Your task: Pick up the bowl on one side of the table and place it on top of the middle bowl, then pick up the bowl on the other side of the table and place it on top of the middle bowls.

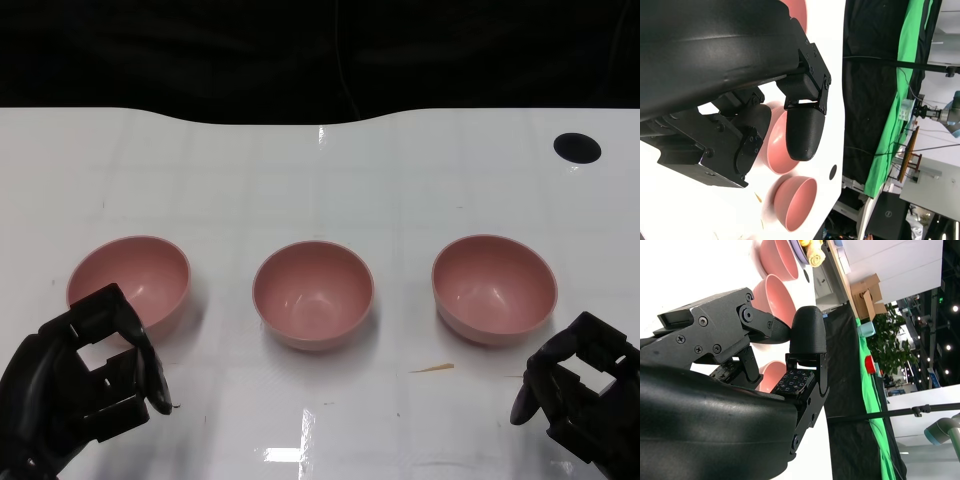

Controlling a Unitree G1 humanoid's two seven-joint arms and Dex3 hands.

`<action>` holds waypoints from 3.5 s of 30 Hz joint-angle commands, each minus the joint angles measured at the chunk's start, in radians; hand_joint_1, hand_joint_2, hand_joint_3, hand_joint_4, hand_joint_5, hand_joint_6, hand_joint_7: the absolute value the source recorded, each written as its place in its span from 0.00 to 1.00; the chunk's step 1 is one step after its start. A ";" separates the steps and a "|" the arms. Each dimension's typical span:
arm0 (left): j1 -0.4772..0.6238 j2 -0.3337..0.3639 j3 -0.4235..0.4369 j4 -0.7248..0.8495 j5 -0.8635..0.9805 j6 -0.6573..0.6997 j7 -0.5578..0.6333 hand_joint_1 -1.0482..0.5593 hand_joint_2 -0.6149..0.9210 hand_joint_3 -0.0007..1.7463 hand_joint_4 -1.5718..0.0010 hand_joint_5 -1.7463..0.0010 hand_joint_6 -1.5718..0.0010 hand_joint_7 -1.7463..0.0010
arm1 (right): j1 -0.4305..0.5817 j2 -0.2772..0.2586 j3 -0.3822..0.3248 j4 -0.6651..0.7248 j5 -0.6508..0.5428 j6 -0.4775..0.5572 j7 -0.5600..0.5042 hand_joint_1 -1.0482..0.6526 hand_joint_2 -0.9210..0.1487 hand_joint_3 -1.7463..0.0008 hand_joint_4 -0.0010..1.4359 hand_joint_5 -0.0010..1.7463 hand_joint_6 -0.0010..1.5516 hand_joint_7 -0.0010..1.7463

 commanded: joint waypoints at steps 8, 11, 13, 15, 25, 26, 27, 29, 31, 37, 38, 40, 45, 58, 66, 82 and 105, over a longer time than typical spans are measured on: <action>-0.004 0.009 0.007 0.015 0.001 -0.032 -0.009 0.76 0.86 0.87 0.38 0.00 0.53 0.00 | 0.000 -0.010 -0.007 -0.005 0.008 0.007 -0.006 0.57 0.21 0.54 0.63 0.90 0.52 0.73; 0.006 -0.009 0.001 0.000 0.061 -0.099 0.035 0.77 0.86 0.82 0.45 0.00 0.57 0.00 | 0.002 -0.008 -0.004 -0.005 0.002 0.001 -0.009 0.57 0.21 0.54 0.64 0.90 0.52 0.73; 0.026 -0.003 -0.037 -0.001 0.252 -0.263 0.114 0.77 0.80 0.73 0.64 0.03 0.66 0.11 | 0.003 -0.005 -0.003 -0.006 -0.003 -0.006 -0.012 0.57 0.22 0.54 0.63 0.90 0.52 0.73; 0.037 0.011 -0.065 0.008 0.390 -0.373 0.165 0.68 0.78 0.58 0.70 0.24 0.65 0.40 | 0.004 -0.004 -0.002 -0.006 -0.005 -0.007 -0.014 0.56 0.22 0.54 0.63 0.91 0.52 0.74; 0.071 0.191 -0.186 -0.193 1.354 -0.409 0.451 0.16 0.98 0.00 0.72 0.87 0.58 0.99 | -0.004 -0.010 -0.006 0.007 0.004 -0.011 0.000 0.56 0.21 0.54 0.63 0.90 0.51 0.74; 0.065 0.197 -0.191 -0.194 1.392 -0.399 0.455 0.15 0.96 0.00 0.74 0.88 0.59 0.99 | -0.005 -0.010 -0.006 0.008 0.004 -0.012 0.000 0.56 0.21 0.54 0.63 0.90 0.51 0.74; 0.060 0.201 -0.195 -0.189 1.419 -0.392 0.461 0.14 0.96 0.00 0.75 0.88 0.59 1.00 | -0.005 -0.011 -0.006 0.009 0.003 -0.011 -0.001 0.57 0.21 0.54 0.63 0.90 0.51 0.74; 0.048 0.215 -0.210 -0.170 1.476 -0.375 0.471 0.14 0.95 0.00 0.75 0.89 0.59 1.00 | -0.006 -0.010 -0.006 0.007 0.000 -0.008 -0.005 0.57 0.21 0.54 0.63 0.90 0.51 0.74; 0.032 0.237 -0.229 -0.148 1.539 -0.351 0.464 0.12 0.97 0.01 0.76 0.90 0.62 1.00 | -0.006 -0.008 -0.005 0.005 -0.002 -0.006 -0.009 0.57 0.21 0.54 0.63 0.91 0.51 0.74; -0.068 0.310 -0.306 -0.072 1.643 -0.284 0.306 0.13 0.97 0.00 0.84 0.96 0.73 1.00 | -0.008 -0.002 0.004 0.022 -0.011 -0.026 -0.002 0.55 0.21 0.55 0.62 0.92 0.52 0.73; -0.088 0.324 -0.314 -0.058 1.633 -0.284 0.271 0.14 0.98 0.01 0.84 0.96 0.74 1.00 | -0.008 -0.001 0.005 0.024 -0.010 -0.026 -0.002 0.56 0.21 0.55 0.62 0.92 0.52 0.72; -0.124 0.350 -0.322 -0.034 1.586 -0.298 0.213 0.16 1.00 0.02 0.83 0.96 0.74 1.00 | -0.008 0.002 0.008 0.027 -0.013 -0.033 -0.004 0.55 0.21 0.56 0.63 0.91 0.53 0.71; -0.213 0.396 -0.358 0.095 1.520 -0.351 0.212 0.17 1.00 0.04 0.77 0.95 0.70 0.98 | -0.003 0.002 0.018 0.029 -0.024 -0.038 -0.005 0.55 0.20 0.58 0.63 0.90 0.54 0.70; -0.444 0.401 -0.492 0.555 1.445 -0.472 0.431 0.21 1.00 0.05 0.65 0.96 0.63 0.98 | -0.007 0.004 0.023 0.036 -0.035 -0.050 -0.019 0.55 0.22 0.54 0.63 0.92 0.52 0.74; -0.533 0.380 -0.559 0.748 1.416 -0.490 0.503 0.21 1.00 0.07 0.65 0.98 0.63 0.99 | -0.009 0.000 0.022 0.036 -0.029 -0.038 -0.018 0.55 0.23 0.54 0.63 0.91 0.52 0.73; -0.723 0.284 -0.660 1.199 1.316 -0.551 0.641 0.29 1.00 0.17 0.54 0.96 0.54 0.97 | -0.005 -0.001 0.021 0.032 -0.025 -0.040 -0.014 0.56 0.20 0.55 0.63 0.91 0.51 0.74; -0.721 0.397 -0.618 1.068 1.111 -0.872 0.526 0.62 1.00 0.11 0.53 0.17 0.50 0.33 | -0.001 -0.001 0.021 0.022 -0.020 -0.038 -0.017 0.55 0.21 0.56 0.62 0.92 0.52 0.73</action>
